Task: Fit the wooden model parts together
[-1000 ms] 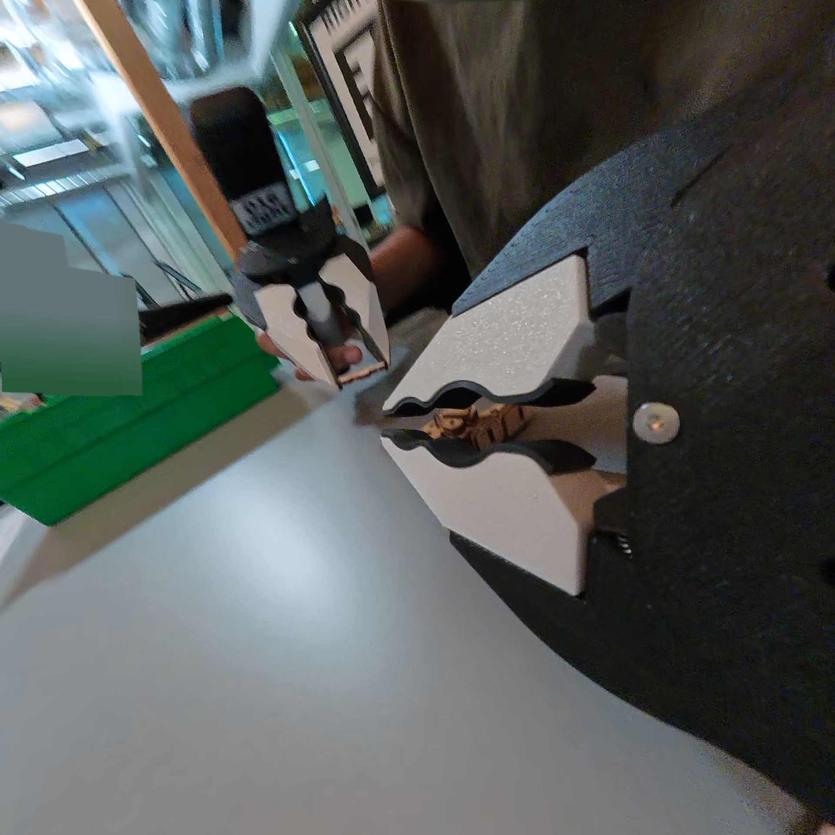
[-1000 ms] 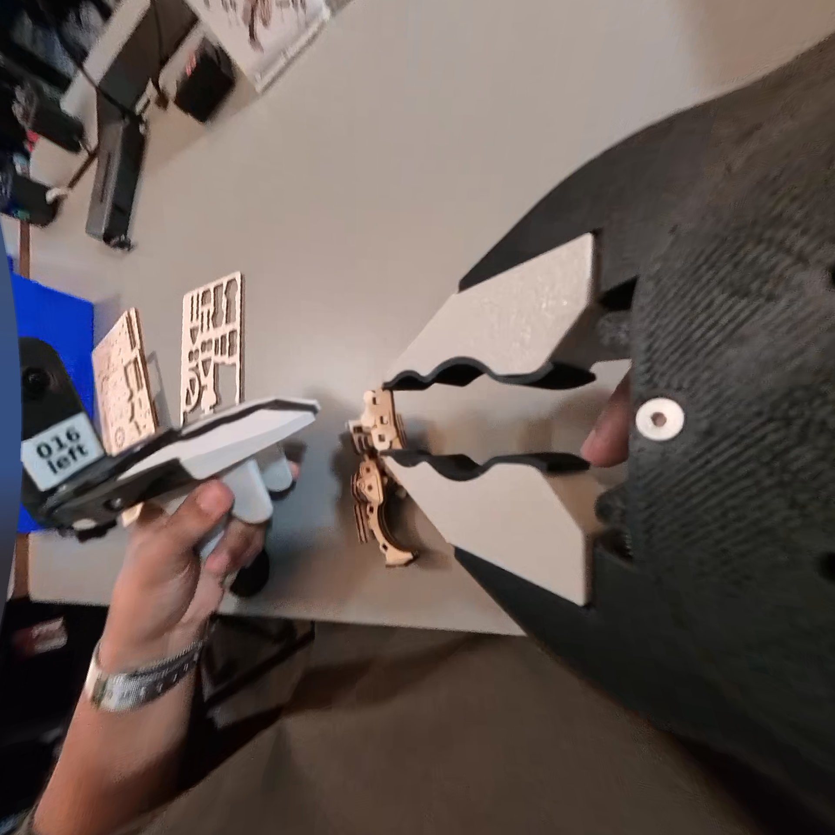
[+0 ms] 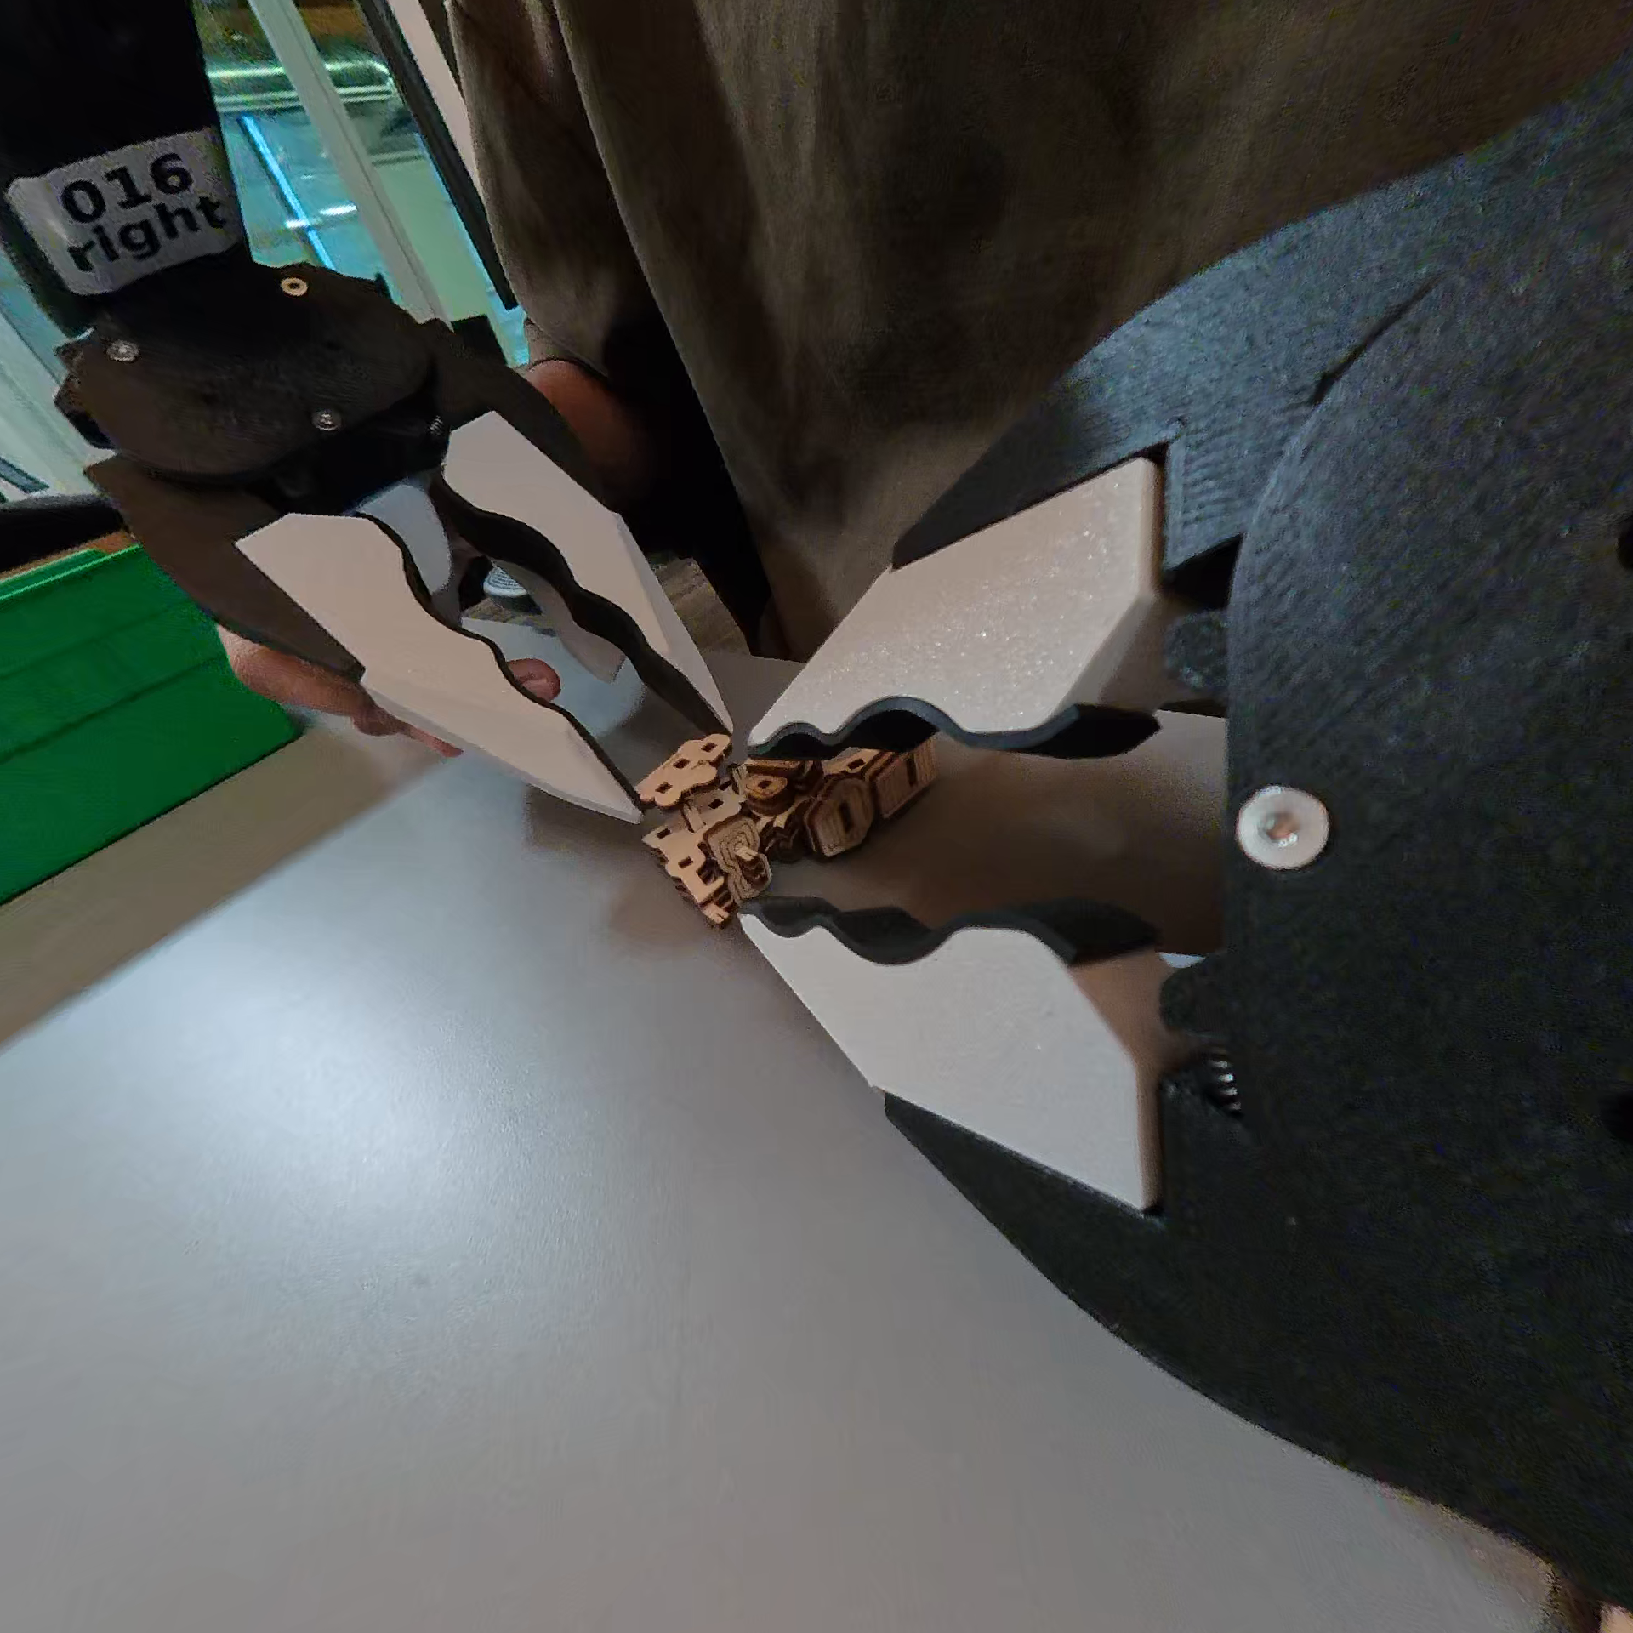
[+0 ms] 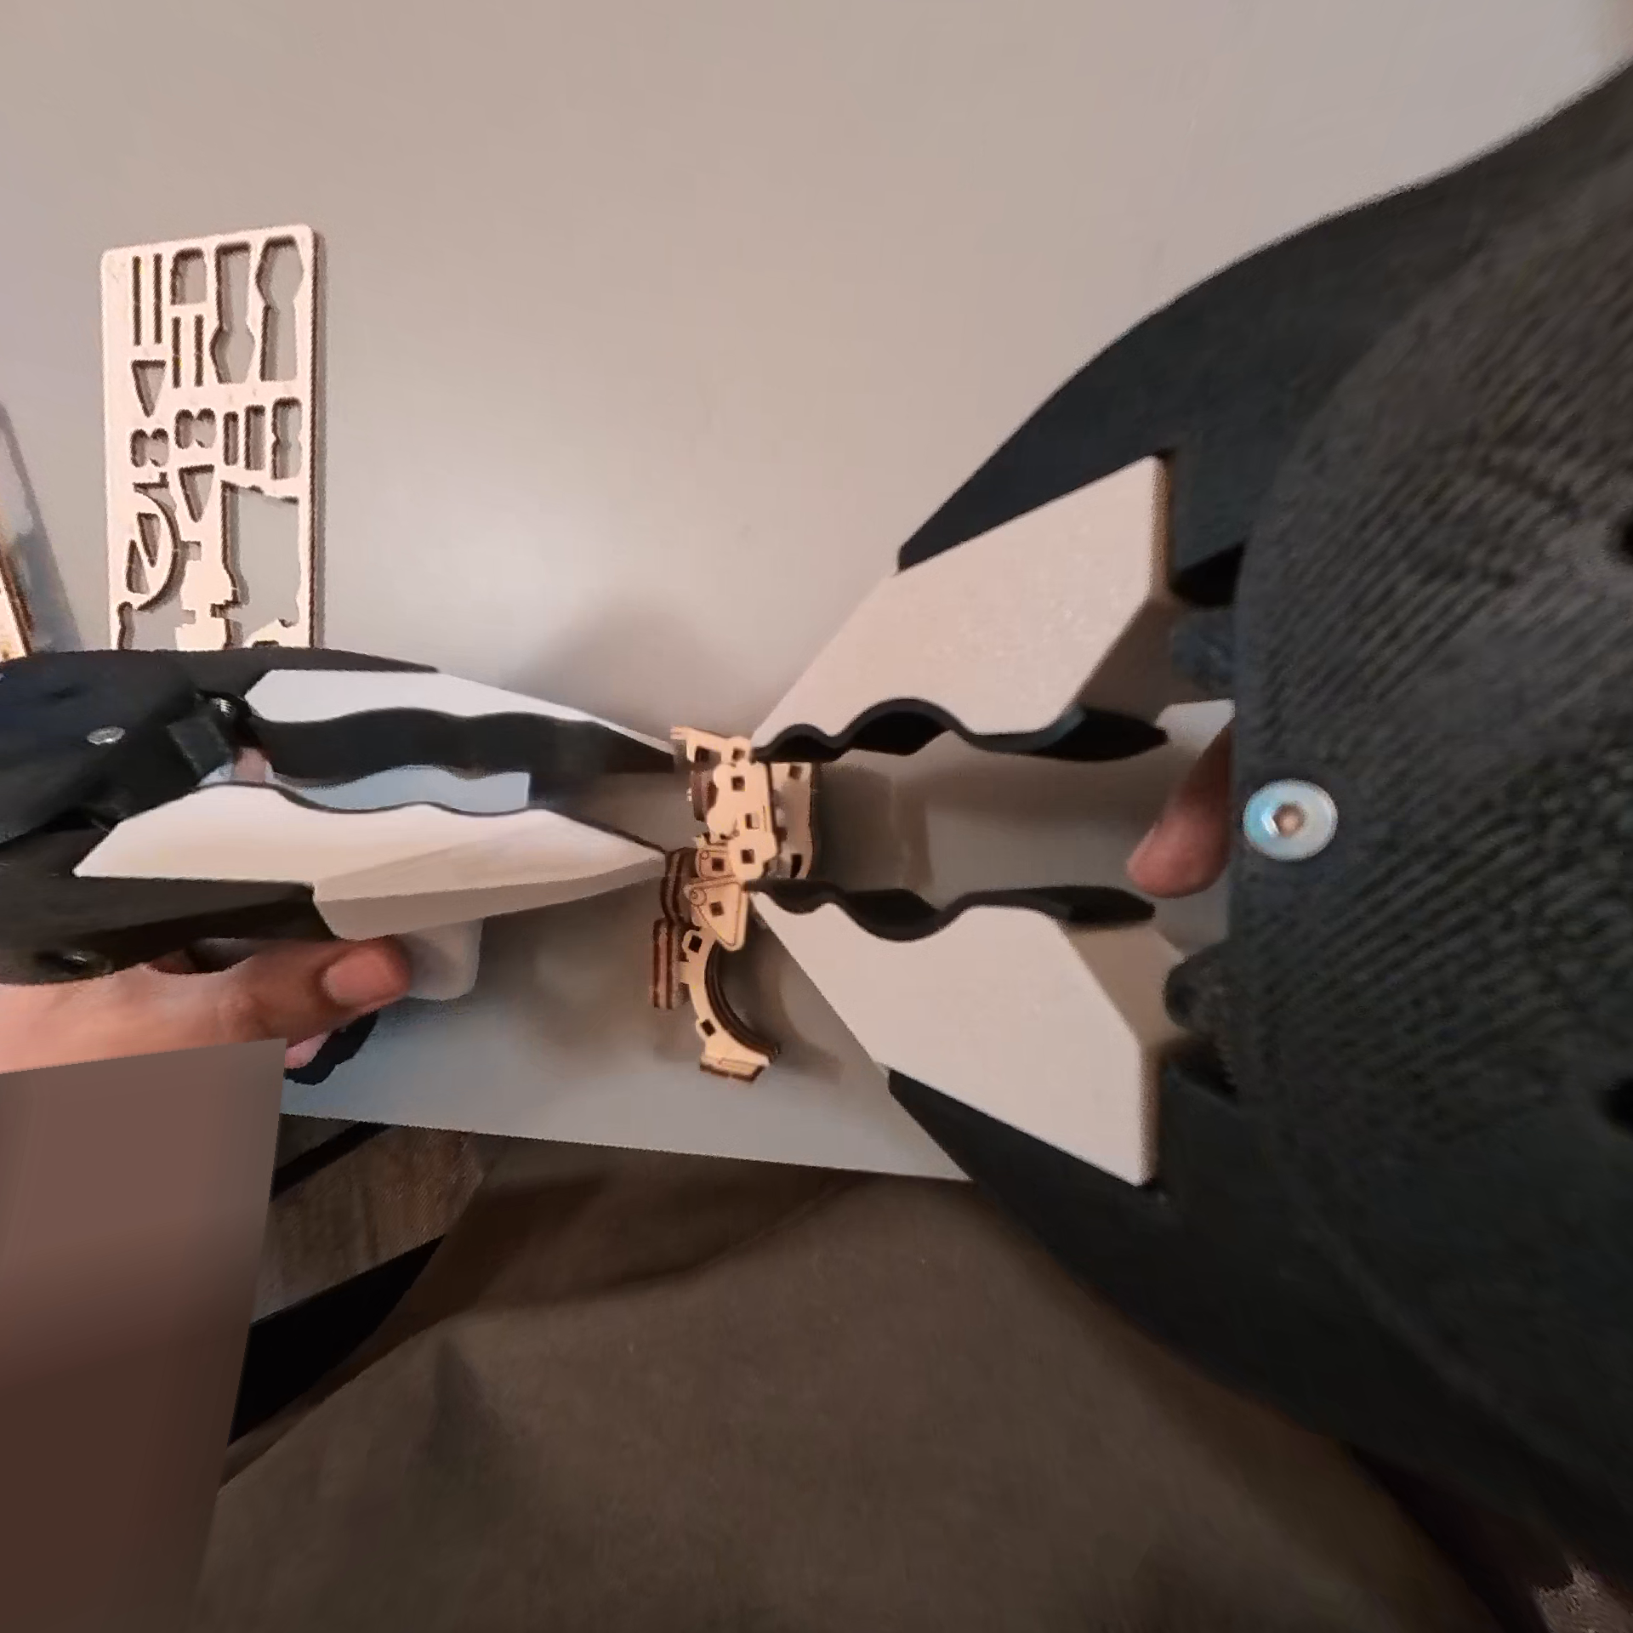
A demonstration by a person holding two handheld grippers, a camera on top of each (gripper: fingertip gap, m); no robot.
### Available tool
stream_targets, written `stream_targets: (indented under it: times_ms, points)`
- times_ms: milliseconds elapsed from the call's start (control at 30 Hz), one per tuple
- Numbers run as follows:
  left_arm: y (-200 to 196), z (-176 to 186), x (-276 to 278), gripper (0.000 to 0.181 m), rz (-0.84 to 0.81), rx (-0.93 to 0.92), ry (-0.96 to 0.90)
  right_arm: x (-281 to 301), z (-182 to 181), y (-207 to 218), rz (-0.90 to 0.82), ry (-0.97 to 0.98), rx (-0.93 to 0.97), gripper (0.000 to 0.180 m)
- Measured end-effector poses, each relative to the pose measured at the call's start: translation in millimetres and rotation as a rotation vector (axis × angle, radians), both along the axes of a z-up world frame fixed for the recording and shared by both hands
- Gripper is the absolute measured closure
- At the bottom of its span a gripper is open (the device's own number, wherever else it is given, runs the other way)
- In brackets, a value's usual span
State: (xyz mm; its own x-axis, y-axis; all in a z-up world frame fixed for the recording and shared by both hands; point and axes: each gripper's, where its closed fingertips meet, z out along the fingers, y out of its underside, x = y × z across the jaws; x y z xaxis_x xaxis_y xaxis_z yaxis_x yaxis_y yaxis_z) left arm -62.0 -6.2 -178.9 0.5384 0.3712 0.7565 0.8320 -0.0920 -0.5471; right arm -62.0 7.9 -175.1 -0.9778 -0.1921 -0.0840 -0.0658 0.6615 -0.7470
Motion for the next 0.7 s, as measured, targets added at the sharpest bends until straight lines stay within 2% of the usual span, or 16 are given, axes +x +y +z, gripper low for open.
stream_targets:
  times_ms: [167, 700]
  points:
    - [0.3, 0.4, -0.4, 0.154, 0.002, 0.019, -0.015, -0.1, -3.3, 2.1, -0.019, 0.026, 0.042, 0.155]
    - [3.2, -2.4, 1.7, 0.158, -0.011, 0.002, -0.007, 3.9, -5.0, 0.6, -0.010, 0.028, 0.005, 0.155]
